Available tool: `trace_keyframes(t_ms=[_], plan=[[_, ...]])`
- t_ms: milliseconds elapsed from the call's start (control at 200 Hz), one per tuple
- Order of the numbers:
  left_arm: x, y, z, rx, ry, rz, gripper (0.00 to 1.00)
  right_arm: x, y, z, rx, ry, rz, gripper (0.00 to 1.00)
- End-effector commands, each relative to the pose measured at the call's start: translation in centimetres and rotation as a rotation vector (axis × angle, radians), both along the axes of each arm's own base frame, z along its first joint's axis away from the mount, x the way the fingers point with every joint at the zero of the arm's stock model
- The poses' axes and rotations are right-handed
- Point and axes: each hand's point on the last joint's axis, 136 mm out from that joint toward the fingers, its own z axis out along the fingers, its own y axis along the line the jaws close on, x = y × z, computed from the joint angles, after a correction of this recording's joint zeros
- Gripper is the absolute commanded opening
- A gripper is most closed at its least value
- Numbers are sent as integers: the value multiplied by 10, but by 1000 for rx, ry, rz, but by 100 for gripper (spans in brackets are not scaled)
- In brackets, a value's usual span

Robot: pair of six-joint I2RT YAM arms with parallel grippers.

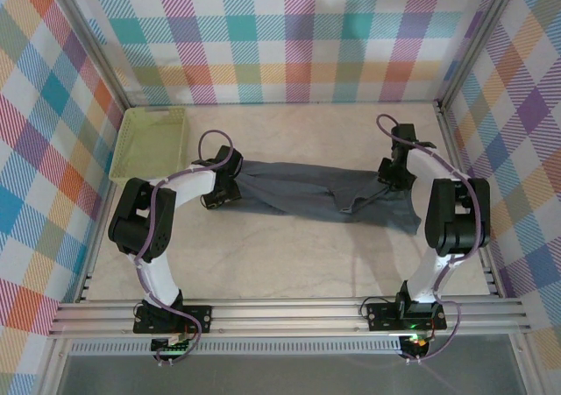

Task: Fold the inside-out t-shirt

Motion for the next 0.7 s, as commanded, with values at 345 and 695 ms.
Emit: trace_keyframes(t_ms=[345,695], plan=[[-7,3,-1,19,16,-8,59,3,4,3,30,-1,3,10],[-8,3,-1,21,17,-6,59,-28,-10,55,-41,-75,-48,1]])
